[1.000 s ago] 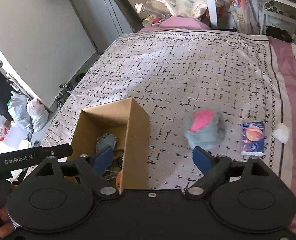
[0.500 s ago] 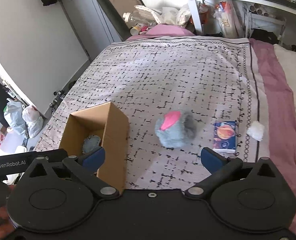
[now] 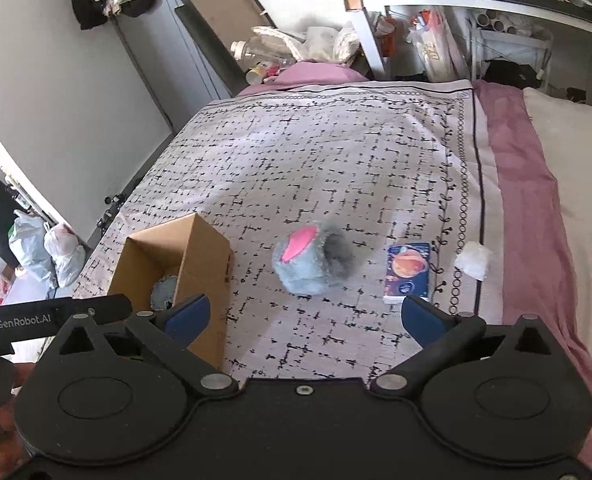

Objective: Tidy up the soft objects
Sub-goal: 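Withdraw both open tools from the box toward the grey pink-topped plush, then lower the left tool onto the grey pink-topped plush and close on it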

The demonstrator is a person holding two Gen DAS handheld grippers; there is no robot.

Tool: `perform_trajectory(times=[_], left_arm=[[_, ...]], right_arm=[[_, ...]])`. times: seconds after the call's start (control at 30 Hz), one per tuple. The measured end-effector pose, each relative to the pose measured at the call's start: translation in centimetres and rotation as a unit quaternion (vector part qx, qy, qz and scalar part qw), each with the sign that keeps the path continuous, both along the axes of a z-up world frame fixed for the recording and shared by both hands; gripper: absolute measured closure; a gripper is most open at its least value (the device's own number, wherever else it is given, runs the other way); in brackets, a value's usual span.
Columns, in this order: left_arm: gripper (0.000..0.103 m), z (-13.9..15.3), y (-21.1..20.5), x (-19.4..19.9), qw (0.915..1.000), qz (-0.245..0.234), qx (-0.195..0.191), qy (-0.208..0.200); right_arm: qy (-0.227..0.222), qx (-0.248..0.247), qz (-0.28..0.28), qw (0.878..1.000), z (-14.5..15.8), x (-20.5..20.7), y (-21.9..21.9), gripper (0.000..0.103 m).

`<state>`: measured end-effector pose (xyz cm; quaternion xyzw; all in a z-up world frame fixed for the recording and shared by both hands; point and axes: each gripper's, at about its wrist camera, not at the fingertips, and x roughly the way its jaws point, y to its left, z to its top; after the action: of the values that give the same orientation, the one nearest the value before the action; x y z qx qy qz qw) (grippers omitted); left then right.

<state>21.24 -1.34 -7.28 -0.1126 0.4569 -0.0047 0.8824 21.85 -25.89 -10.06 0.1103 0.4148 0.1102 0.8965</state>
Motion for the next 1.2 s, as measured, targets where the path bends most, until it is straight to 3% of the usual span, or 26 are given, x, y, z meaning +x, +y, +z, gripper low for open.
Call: perform_trajectory(times=[0.67, 0.93, 1.1, 1.2], left_arm=[[0.015, -0.1, -3.6, 0.6, 0.9998, 0.006, -0.008, -0.016], [0.015, -0.5, -5.6, 2.0, 0.9994, -0.023, 0.011, -0.022], [0.018, -1.2, -6.6, 3.6, 0.9992, -0.034, 0.01, -0.021], [0.019, -1.4, -7.1, 4.7, 0.9989, -0.038, 0.008, -0.026]], right_arm=[[-0.006, 0.04, -0.049, 0.998, -2.4, 0.5, -5.2, 0.001], [0.019, 0.081, -0.059, 0.995, -4.3, 2.9, -5.5, 0.013], [0.026, 0.084, -0.062, 0.994, -4.9, 4.6, -5.4, 0.014], [0.042, 0.087, -0.066, 0.993, -5.5, 6.1, -5.6, 0.019]])
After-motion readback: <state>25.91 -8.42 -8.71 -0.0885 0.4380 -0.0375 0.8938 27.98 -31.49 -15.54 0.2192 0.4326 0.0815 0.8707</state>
